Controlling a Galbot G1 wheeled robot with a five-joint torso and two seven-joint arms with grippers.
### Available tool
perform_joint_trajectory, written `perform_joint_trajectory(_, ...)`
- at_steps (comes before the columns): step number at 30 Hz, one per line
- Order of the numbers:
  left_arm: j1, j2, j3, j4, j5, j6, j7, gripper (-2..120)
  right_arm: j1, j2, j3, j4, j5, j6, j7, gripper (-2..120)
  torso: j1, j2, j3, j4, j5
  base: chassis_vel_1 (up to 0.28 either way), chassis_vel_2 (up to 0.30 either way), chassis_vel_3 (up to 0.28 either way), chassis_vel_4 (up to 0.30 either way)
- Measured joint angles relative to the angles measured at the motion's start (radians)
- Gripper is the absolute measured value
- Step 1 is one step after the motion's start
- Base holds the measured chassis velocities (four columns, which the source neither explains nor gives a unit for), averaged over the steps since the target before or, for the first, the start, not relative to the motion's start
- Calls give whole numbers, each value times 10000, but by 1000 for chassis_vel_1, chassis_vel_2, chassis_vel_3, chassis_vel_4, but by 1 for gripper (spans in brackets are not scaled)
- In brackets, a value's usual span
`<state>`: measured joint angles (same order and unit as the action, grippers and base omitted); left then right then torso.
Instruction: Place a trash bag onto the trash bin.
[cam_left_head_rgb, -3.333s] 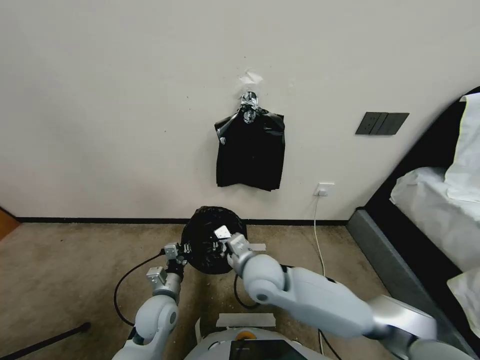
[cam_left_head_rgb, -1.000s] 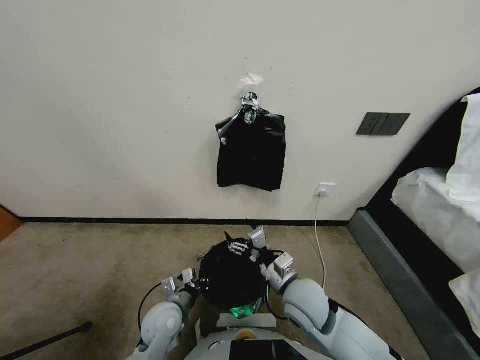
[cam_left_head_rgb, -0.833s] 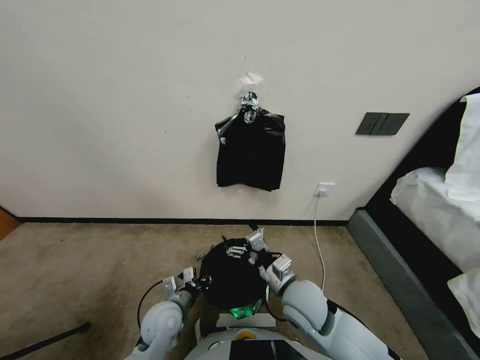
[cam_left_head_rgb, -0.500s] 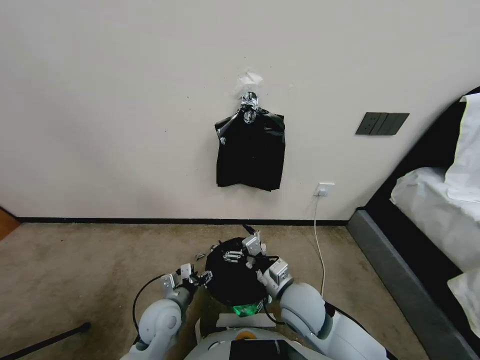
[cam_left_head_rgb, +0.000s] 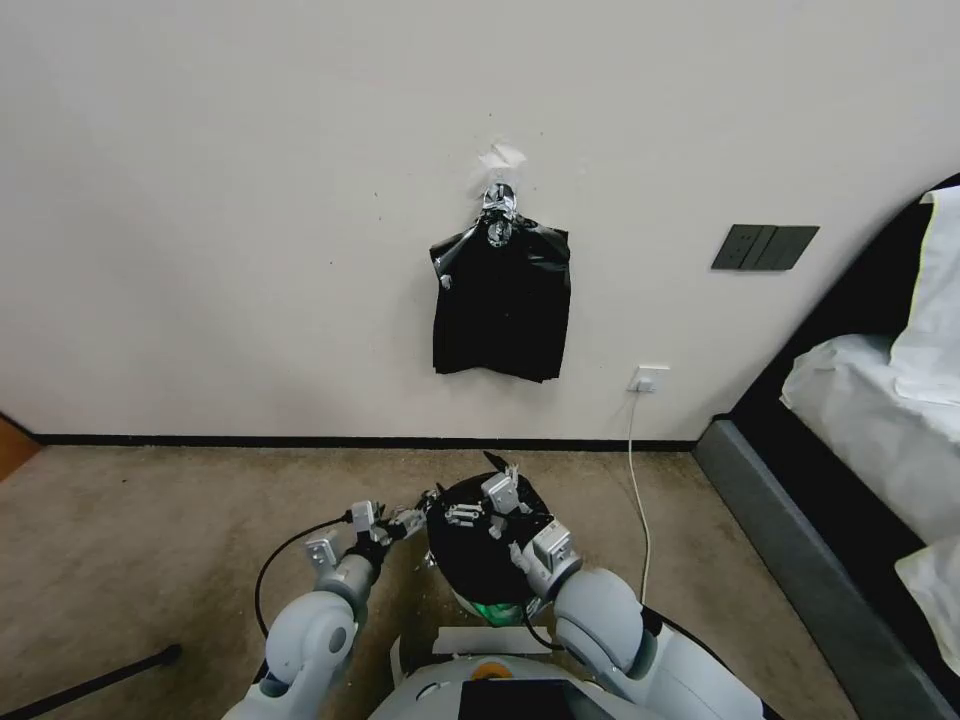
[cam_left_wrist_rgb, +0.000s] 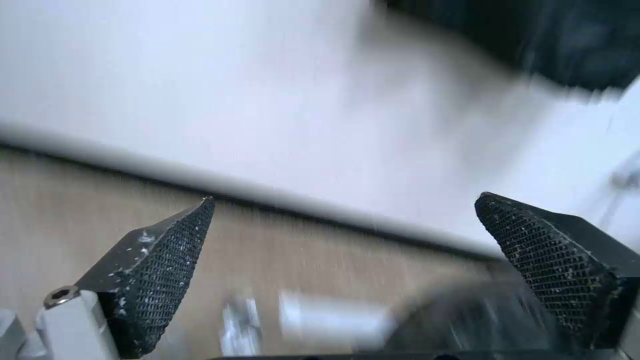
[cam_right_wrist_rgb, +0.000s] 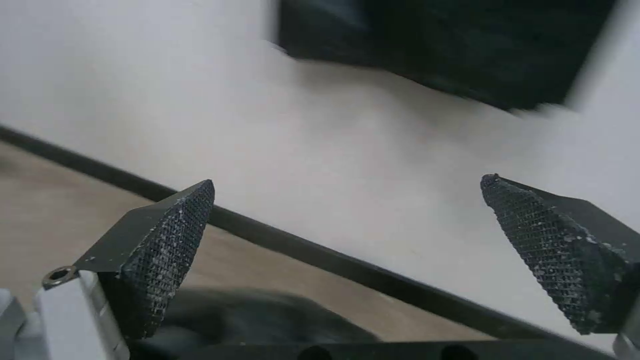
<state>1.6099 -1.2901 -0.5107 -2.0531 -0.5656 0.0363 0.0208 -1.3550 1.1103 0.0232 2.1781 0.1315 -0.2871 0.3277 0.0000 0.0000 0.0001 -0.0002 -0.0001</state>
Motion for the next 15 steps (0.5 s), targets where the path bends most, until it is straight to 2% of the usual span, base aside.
perform_joint_trajectory(1,0,0,0,0,0,0,0,100,0,0,0,0,0,0,0,100,0,0,0,0,0,0,0,0,0)
perform_joint_trajectory(4,165,-85,-488,473,602,-1417,914,100,-883,322,1423,-537,-591,920,-68,100,0,0,0,3,1,0,0,0,0)
perform_joint_trajectory(6,181,-107,-552,578,662,-1635,1047,100,-1108,445,1714,-623,-641,1126,-98,100,-1,0,-1,4,1,0,0,0,0)
perform_joint_trajectory(7,198,-127,-607,678,702,-1812,1140,100,-1312,553,1886,-675,-653,1240,-119,100,-1,0,-1,-3,1,0,0,0,0)
perform_joint_trajectory(15,204,-142,-629,743,721,-1899,1186,100,-1438,639,1992,-698,-653,1328,-158,100,-1,0,-2,3,1,0,0,0,0)
